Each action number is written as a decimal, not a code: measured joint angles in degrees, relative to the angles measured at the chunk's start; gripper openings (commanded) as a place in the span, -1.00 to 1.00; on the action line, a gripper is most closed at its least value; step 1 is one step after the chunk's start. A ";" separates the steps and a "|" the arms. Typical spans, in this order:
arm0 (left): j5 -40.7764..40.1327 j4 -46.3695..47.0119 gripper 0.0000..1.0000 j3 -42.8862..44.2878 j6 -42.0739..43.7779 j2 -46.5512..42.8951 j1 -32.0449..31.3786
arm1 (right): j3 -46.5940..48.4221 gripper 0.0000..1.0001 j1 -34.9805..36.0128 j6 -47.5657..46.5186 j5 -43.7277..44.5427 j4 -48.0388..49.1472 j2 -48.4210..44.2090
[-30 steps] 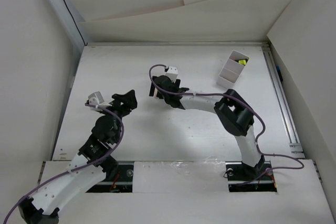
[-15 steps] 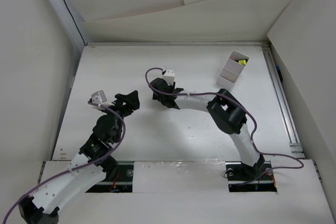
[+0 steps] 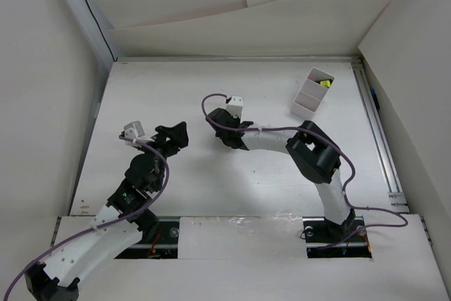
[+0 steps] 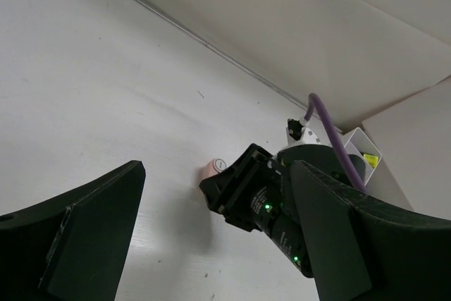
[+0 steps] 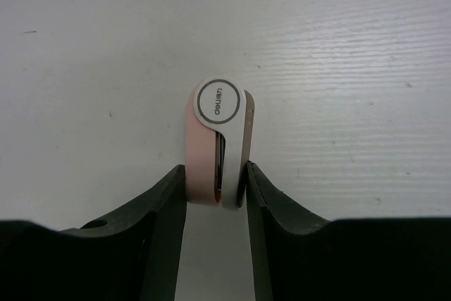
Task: Sort the stationery into containers
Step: Pick up the stapler from the center of the board, then place the stapler in the storage box.
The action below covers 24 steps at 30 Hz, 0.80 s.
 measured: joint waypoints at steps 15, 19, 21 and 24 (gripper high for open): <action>1.44 0.33 0.67 -0.02 0.00 0.92 0.00 | -12.39 -0.46 -4.87 -2.82 1.73 1.01 -23.63; 2.12 0.74 0.67 0.00 0.00 1.55 0.00 | -15.23 -0.46 -13.73 -3.85 -0.81 1.31 -29.64; 2.47 0.87 0.67 0.00 0.00 2.08 0.00 | -16.11 -0.46 -18.97 -4.31 -2.80 1.36 -31.82; 2.86 1.09 0.67 0.00 0.00 2.71 0.00 | -17.09 -0.46 -26.10 -4.94 -5.99 1.99 -33.90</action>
